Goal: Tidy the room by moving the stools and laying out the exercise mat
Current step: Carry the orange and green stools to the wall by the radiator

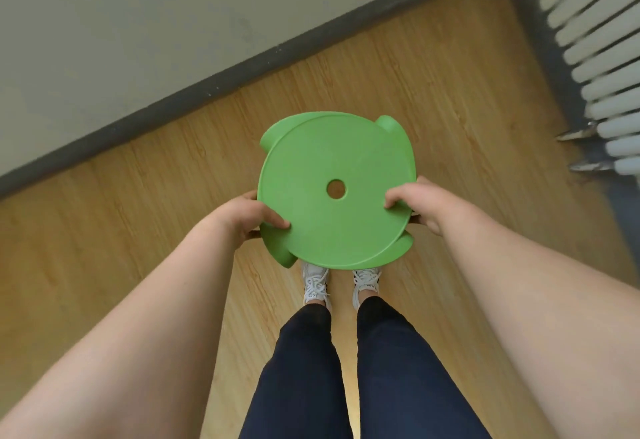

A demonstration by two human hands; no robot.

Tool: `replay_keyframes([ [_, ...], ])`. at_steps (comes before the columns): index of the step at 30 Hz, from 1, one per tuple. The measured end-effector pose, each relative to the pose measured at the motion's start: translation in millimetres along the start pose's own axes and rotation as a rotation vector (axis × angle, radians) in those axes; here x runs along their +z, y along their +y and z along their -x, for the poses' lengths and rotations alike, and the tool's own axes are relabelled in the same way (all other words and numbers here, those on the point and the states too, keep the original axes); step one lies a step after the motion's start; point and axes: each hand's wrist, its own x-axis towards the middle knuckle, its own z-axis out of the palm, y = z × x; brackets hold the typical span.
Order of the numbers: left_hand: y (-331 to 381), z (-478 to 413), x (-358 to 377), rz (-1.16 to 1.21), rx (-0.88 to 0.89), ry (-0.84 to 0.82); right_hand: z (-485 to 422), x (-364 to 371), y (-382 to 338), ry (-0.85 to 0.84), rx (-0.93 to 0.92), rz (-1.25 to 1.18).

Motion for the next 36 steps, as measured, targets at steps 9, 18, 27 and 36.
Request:
replay_keyframes([
  [9,51,102,44,-0.247,0.165,-0.102,124,-47,41,0.187,-0.026,-0.299],
  [18,47,167,113,-0.576,0.306,-0.252,229,-48,142,0.421,0.003,-0.757],
  [27,12,236,249,-1.010,0.380,-0.452,329,-57,285,0.584,0.073,-1.043],
  [36,-100,297,415,-1.401,0.437,-0.570,412,-77,467,0.706,-0.001,-1.325],
])
